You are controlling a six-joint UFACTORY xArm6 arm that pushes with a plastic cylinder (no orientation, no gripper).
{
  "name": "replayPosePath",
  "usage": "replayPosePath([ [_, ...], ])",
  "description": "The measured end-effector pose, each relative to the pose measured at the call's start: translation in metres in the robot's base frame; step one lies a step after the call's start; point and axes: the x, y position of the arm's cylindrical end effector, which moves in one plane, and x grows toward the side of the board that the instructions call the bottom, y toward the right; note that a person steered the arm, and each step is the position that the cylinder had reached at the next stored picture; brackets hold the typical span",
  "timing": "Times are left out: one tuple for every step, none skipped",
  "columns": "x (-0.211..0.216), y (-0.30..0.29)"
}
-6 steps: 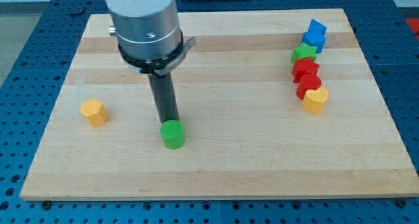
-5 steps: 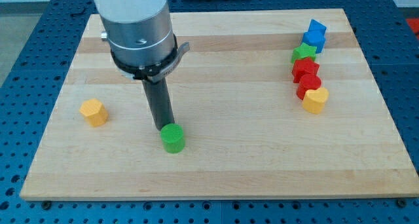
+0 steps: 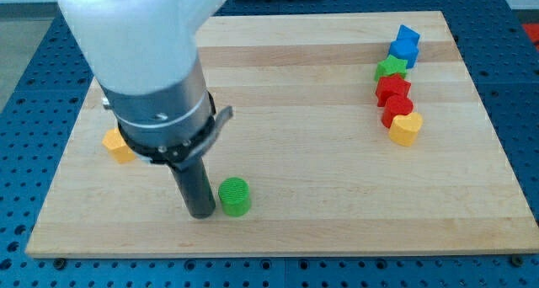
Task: Slide the green circle below the yellow heart
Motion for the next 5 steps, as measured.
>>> replayPosePath([
  [0.002,0.038],
  [-0.007,0.073],
  [-0.009,0.077],
  [-0.009,0.068],
  [-0.014,0.061],
])
